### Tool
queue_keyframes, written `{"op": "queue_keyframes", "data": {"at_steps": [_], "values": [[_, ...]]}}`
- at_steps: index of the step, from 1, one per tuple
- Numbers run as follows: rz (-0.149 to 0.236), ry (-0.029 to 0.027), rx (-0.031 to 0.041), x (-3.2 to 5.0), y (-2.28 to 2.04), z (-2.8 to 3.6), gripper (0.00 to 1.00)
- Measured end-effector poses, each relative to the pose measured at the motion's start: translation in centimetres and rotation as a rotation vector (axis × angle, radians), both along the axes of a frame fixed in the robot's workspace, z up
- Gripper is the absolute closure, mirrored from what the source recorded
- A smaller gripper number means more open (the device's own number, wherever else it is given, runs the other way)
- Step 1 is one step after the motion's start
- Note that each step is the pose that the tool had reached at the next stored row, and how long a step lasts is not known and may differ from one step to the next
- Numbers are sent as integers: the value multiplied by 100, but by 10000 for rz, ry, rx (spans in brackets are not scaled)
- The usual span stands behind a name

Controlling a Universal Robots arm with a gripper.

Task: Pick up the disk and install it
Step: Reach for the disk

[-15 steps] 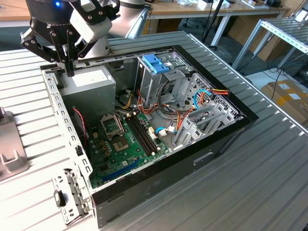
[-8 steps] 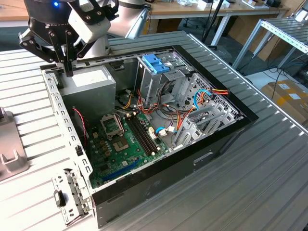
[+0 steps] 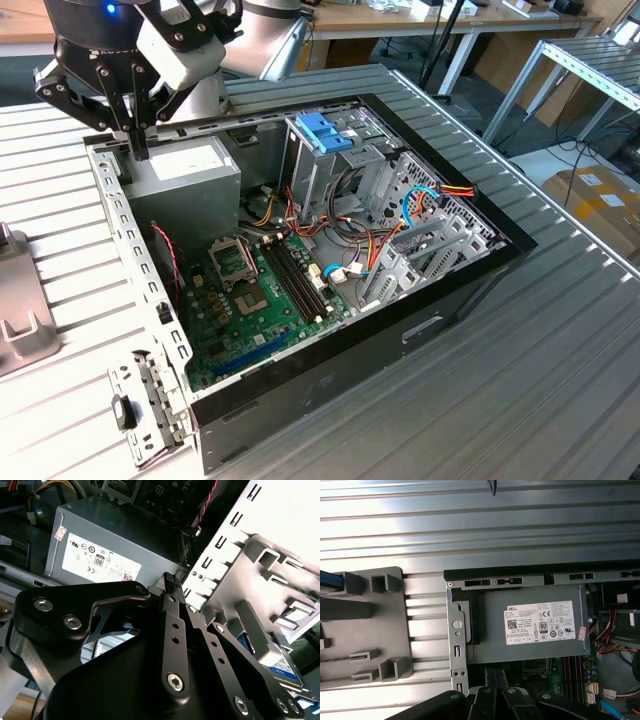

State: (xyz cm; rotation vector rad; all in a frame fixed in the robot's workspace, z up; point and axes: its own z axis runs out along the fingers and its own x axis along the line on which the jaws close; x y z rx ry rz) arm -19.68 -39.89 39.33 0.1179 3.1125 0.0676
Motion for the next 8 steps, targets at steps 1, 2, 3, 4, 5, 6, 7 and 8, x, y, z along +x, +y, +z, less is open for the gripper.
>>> {"op": "queue_keyframes", "data": {"at_steps": [1,2,3,4,5,6,7,8], "values": [[0,0,0,-4,0,0,89],[0,0,0,-8,0,0,89],[0,0,0,-10,0,0,89],[0,-1,0,-12,0,0,89],[0,0,0,-15,0,0,89],[0,0,0,-17,0,0,89],[0,0,0,-21,0,0,89],[-1,0,0,-25,0,0,89]]}}
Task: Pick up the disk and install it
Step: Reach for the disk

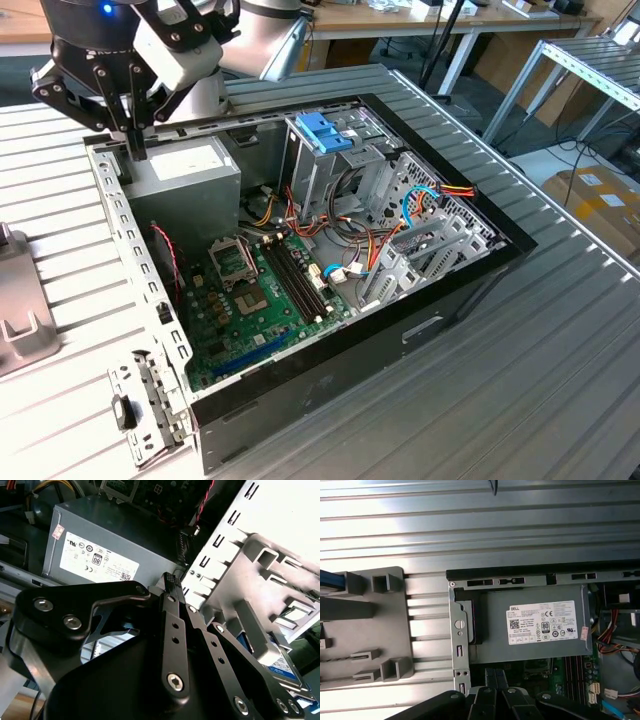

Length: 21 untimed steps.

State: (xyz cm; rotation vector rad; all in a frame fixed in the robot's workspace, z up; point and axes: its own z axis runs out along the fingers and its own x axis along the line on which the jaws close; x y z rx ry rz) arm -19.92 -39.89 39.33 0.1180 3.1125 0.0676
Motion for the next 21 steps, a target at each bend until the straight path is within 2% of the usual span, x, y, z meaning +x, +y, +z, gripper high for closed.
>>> {"op": "queue_keyframes", "data": {"at_steps": [21], "values": [[0,0,0,-78,0,0,89]]}}
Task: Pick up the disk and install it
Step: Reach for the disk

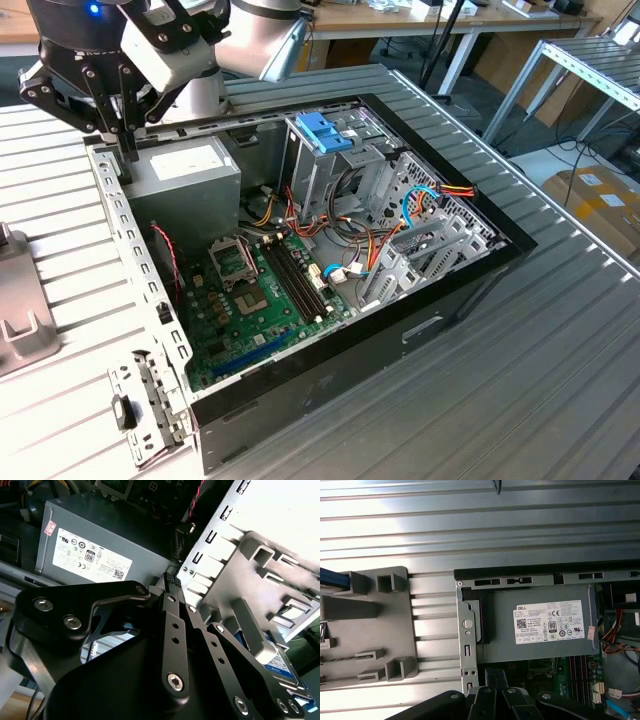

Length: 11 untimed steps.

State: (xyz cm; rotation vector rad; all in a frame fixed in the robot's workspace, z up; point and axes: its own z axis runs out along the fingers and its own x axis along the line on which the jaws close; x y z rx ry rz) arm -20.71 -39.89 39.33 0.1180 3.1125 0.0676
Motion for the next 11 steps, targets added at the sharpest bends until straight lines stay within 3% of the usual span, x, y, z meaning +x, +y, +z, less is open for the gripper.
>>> {"op": "queue_keyframes", "data": {"at_steps": [11], "values": [[0,0,0,-51,0,0,89]]}}
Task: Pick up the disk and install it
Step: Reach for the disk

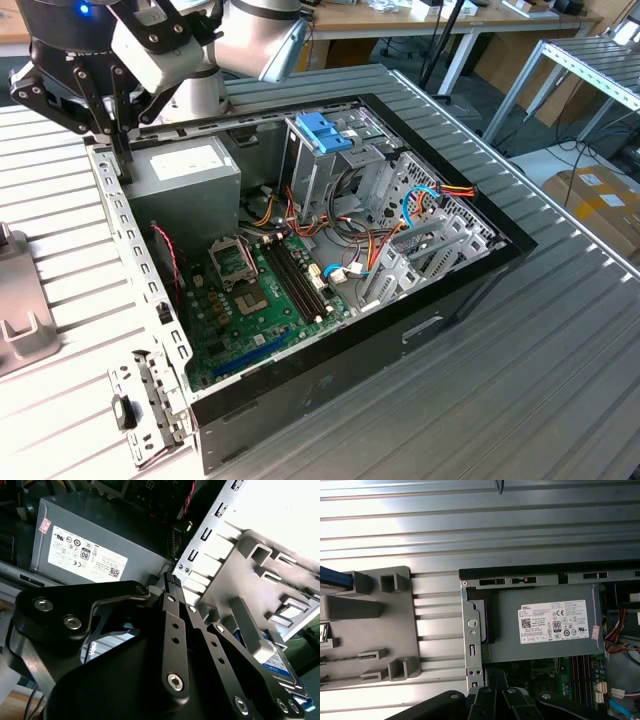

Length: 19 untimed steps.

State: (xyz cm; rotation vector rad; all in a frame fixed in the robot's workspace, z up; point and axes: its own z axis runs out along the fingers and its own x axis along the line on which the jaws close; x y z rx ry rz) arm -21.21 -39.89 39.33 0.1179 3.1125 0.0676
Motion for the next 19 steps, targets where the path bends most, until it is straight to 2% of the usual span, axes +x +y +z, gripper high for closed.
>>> {"op": "queue_keyframes", "data": {"at_steps": [19], "values": [[0,0,0,-62,0,0,89]]}}
